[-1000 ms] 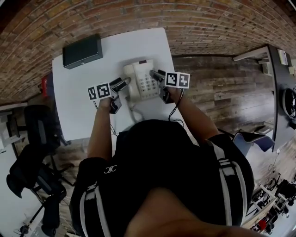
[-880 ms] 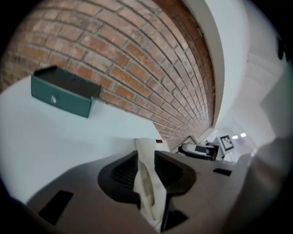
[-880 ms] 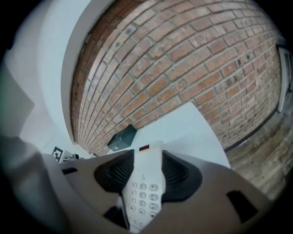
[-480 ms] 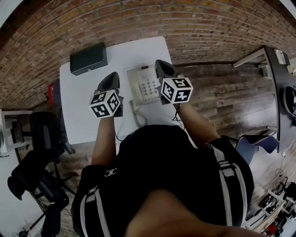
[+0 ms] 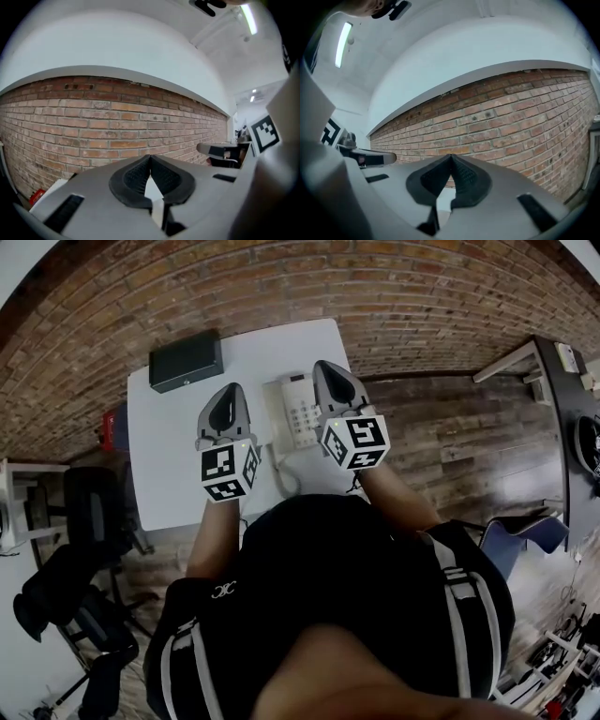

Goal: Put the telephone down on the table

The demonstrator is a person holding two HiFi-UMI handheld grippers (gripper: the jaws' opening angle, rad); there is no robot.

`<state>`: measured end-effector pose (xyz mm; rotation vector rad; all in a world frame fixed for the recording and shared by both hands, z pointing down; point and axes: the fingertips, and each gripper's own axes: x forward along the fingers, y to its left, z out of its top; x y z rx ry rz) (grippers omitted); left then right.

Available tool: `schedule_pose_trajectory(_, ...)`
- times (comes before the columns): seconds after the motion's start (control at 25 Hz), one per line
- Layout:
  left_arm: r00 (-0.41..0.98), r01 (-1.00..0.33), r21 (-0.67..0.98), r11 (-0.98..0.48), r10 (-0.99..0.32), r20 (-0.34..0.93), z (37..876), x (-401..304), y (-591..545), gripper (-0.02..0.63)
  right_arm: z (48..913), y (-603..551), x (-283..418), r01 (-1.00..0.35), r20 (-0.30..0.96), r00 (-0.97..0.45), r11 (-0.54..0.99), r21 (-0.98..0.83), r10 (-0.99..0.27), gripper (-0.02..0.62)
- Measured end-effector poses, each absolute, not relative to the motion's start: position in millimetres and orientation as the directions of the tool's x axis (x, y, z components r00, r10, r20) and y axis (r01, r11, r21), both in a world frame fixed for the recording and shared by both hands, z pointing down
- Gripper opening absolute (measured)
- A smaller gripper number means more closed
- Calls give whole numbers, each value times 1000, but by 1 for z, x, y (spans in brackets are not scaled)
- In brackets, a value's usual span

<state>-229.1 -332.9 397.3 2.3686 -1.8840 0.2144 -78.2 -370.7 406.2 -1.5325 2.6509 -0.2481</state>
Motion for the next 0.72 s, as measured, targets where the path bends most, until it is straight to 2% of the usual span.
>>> schedule_pose_trajectory(0.72,210,-976,-11,-218,-953,217,410,-228,-332,3,416,-367,-89,-847,51,-521,509,-153,-852,-2)
